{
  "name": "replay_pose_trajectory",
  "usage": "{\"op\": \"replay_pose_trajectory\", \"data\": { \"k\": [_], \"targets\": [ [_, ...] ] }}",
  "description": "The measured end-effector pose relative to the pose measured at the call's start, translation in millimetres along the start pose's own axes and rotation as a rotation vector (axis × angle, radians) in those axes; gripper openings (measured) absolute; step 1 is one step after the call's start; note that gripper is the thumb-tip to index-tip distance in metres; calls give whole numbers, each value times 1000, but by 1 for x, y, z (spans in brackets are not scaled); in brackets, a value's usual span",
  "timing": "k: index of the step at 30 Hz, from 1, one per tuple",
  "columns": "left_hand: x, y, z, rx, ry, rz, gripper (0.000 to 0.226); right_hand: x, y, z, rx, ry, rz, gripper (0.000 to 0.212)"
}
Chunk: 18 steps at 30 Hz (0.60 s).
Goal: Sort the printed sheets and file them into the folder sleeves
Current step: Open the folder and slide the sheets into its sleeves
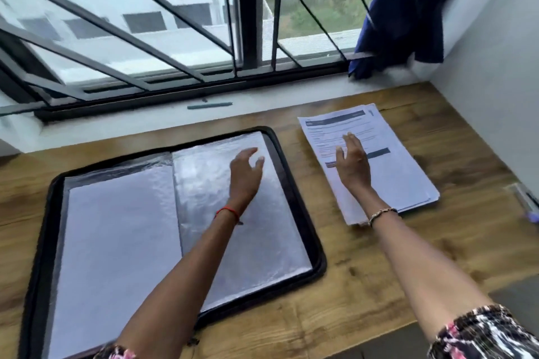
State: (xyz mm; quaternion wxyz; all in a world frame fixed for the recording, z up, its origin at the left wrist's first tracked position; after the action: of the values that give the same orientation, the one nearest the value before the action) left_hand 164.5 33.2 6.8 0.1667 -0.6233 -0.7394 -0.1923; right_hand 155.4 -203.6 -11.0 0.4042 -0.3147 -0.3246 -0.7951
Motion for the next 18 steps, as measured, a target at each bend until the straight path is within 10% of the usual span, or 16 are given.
{"op": "replay_pose_trajectory", "data": {
  "k": [9,18],
  "targets": [
    [-124,-1,-34,224,-140,192,25,26,42,-69,-136,-20,-23,36],
    [-138,-13,-45,248,-33,34,18,28,48,-89,-156,-19,-29,29]
  ]
}}
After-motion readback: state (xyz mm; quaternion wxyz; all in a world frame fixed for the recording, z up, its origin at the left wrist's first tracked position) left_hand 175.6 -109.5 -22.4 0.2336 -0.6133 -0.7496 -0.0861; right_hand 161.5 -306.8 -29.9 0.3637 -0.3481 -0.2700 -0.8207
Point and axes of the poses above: each hand's wrist, its own y-axis towards the middle knuckle, its own x-axis out of the back of the hand, z = x × y, the point moved 1 cm from there along y, towards the middle knuckle, and after that the axes turned 9 degrees about -z, right-handed, at the moved point
